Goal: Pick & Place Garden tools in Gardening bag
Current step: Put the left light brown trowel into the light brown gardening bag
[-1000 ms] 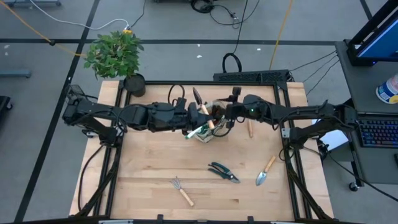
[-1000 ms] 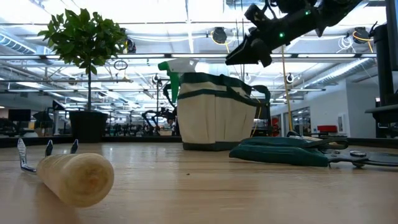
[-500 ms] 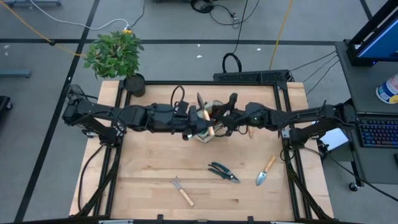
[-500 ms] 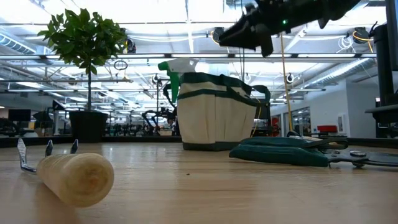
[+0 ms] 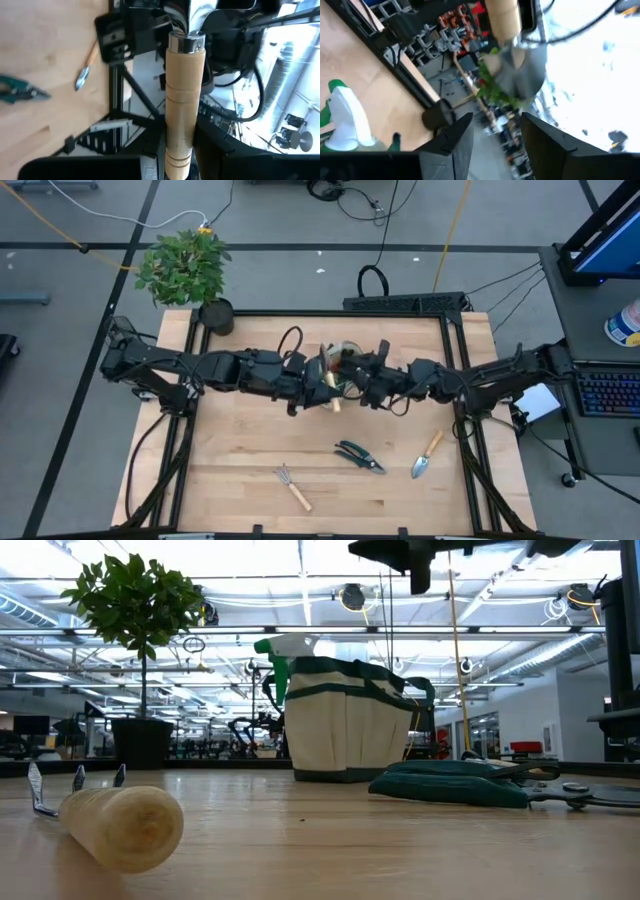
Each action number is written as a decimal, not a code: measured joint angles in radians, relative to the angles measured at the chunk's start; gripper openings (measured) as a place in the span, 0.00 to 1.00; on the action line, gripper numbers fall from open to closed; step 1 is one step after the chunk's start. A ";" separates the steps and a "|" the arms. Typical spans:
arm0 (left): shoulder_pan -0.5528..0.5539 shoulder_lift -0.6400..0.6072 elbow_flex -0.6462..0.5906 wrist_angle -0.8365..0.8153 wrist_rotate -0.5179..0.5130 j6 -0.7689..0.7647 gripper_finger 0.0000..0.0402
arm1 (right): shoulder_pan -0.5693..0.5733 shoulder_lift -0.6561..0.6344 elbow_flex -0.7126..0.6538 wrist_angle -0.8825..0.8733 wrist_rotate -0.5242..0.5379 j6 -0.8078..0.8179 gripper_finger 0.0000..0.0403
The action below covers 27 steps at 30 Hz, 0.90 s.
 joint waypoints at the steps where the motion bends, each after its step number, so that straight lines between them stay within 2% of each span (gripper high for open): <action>1: 0.000 0.000 0.000 -0.003 0.008 -0.008 0.19 | 0.011 0.000 0.000 0.011 -0.002 -0.027 0.39; 5: 0.000 0.000 0.000 -0.006 0.036 -0.030 0.19 | 0.066 0.000 0.000 0.032 -0.009 -0.121 0.40; 10: 0.002 0.000 0.000 -0.007 0.048 -0.048 0.19 | 0.113 0.000 0.000 0.036 -0.085 -0.166 0.43; 13: 0.002 0.015 0.000 -0.008 0.074 -0.078 0.19 | 0.126 0.000 0.000 0.059 -0.088 -0.192 0.45; 21: 0.004 0.067 0.000 0.032 0.144 -0.111 0.19 | 0.127 0.000 0.001 0.052 -0.090 -0.190 0.48; 27: 0.010 0.094 0.001 0.110 0.136 -0.120 0.19 | 0.125 0.000 0.001 0.030 -0.088 -0.172 0.48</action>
